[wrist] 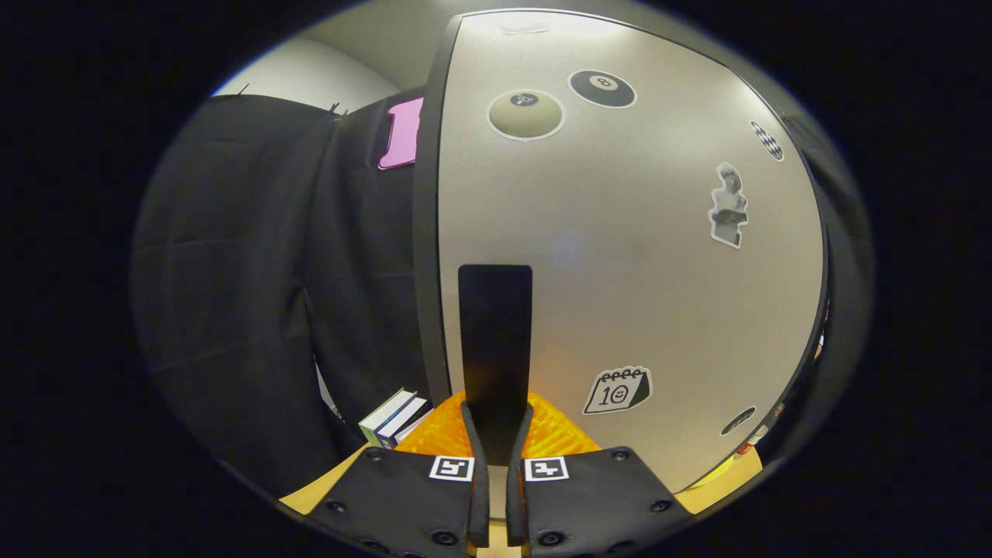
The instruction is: Open the shoe cabinet door, grab the shoes and put them into the shoe cabinet, then close the shoe cabinet door.
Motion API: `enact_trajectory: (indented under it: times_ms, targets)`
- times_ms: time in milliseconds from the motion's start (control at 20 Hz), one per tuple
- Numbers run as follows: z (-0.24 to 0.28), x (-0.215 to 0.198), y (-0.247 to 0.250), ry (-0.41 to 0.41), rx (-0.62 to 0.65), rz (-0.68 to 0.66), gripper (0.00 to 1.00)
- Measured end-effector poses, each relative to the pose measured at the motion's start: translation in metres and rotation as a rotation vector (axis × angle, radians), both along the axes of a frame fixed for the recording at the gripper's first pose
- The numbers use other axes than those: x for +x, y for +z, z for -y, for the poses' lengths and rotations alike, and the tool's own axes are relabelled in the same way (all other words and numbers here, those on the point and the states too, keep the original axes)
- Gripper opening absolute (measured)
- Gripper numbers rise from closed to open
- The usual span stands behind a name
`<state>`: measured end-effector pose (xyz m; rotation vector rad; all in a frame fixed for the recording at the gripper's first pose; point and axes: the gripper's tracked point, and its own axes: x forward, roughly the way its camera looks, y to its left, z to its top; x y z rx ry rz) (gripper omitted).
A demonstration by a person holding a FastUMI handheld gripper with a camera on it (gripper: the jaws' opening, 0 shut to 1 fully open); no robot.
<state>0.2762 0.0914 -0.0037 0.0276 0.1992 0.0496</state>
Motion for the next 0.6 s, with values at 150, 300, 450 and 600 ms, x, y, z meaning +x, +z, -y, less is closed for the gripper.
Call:
enact_trajectory:
  times_ms: [150,300,450,600]
  targets:
    - [-0.001,-0.007,-0.001,0.001,0.005,-0.004,0.06]
    - [-0.001,-0.015,0.001,-0.023,0.013,-0.008,0.06]
    - [0.000,-0.031,0.001,-0.045,0.029,-0.011,0.06]
    - [0.005,-0.048,0.002,-0.053,0.043,0.001,0.06]
